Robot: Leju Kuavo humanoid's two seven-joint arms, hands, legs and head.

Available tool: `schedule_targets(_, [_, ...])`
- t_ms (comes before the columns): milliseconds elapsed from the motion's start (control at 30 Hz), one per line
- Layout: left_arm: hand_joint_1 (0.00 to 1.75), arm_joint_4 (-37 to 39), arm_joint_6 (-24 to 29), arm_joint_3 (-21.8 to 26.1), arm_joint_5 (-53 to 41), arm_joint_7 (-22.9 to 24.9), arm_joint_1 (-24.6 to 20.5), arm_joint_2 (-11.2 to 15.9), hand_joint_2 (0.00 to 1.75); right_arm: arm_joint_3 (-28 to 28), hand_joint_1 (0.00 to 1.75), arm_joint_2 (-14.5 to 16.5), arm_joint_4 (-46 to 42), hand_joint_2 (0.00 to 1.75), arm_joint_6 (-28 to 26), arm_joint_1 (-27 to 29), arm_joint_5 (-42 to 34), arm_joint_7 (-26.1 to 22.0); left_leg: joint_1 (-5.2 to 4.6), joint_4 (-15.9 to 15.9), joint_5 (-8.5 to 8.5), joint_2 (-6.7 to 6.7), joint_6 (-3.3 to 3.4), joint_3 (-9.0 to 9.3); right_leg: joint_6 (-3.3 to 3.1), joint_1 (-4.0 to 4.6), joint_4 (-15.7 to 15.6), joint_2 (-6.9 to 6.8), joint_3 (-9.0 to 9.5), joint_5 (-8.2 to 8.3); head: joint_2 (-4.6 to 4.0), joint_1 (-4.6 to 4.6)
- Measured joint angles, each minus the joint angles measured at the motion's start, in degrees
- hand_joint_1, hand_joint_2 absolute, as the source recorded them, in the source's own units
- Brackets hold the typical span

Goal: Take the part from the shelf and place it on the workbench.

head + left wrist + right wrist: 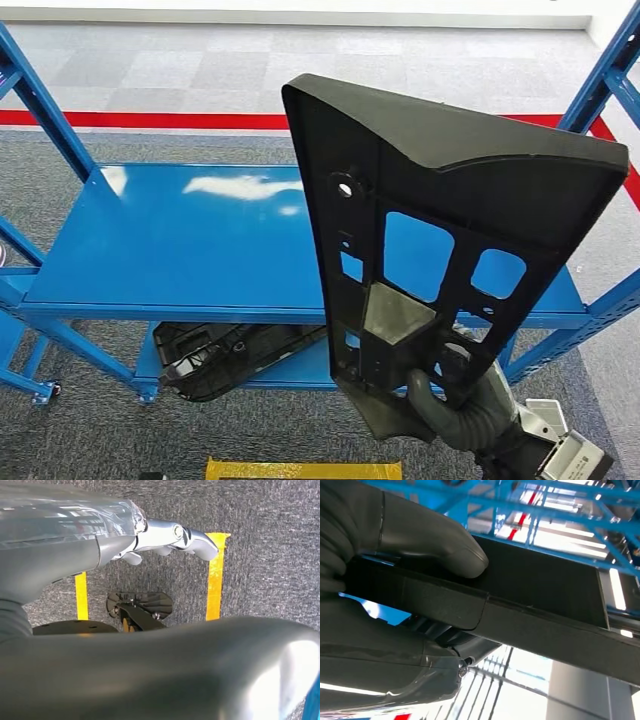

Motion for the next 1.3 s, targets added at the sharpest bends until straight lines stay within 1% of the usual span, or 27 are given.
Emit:
schedule_targets(100, [0.00, 0.00, 0.16, 0.35, 0.06, 0.31, 0.04, 0.00, 1.75, 0.71, 1.75, 0.25, -0.26, 1.75, 2.31, 1.40, -2.30, -0.10, 0.00, 0.00, 0.00, -0.01, 0.00, 0.00, 0.00, 0.00, 0.00, 0.01, 0.01, 0.00, 0.00, 0.00])
schedule_targets(300, [0.00, 0.00, 0.25, 0.92, 0.44, 1.55, 0.04, 0.00, 1.75, 1.22, 1.75, 1.07, -0.24, 1.75, 7.89, 2.32, -7.39, 0.71, -0.01, 0.00, 0.00, 0.00, 0.00, 0.01, 0.00, -0.01, 0.00, 0.01, 0.02, 0.00, 0.00, 0.00])
schedule_targets(467, [0.00, 0.00, 0.08, 1.27, 0.19, 2.01, 0.02, 0.00, 1.75, 1.64, 1.75, 1.54, 0.02, 1.75, 10.25, 2.46, -8.46, 0.90, -0.01, 0.00, 0.00, 0.00, 0.00, 0.01, 0.00, -0.01, 0.00, 0.01, 0.02, 0.00, 0.00, 0.00])
schedule_targets(1000, [0.00, 0.00, -0.54, 1.55, 0.01, 2.58, -0.01, 0.13, 1.75, 2.48, 1.75, 2.29, 0.68, 1.75, 11.12, 2.27, -8.92, 0.83, -0.01, 0.00, 0.00, 0.00, 0.00, 0.01, 0.01, -0.01, 0.00, 0.01, 0.03, 0.00, 0.00, 0.00])
schedule_targets(1300, [0.00, 0.00, 0.20, 1.62, -0.07, 4.03, -0.03, 0.46, 1.75, 2.62, 1.75, 2.29, 1.13, 1.75, 12.74, 2.25, -9.09, 0.75, 0.00, 0.00, 0.00, 0.00, 0.00, 0.01, 0.00, 0.00, 0.00, 0.01, 0.03, 0.00, 0.00, 0.00])
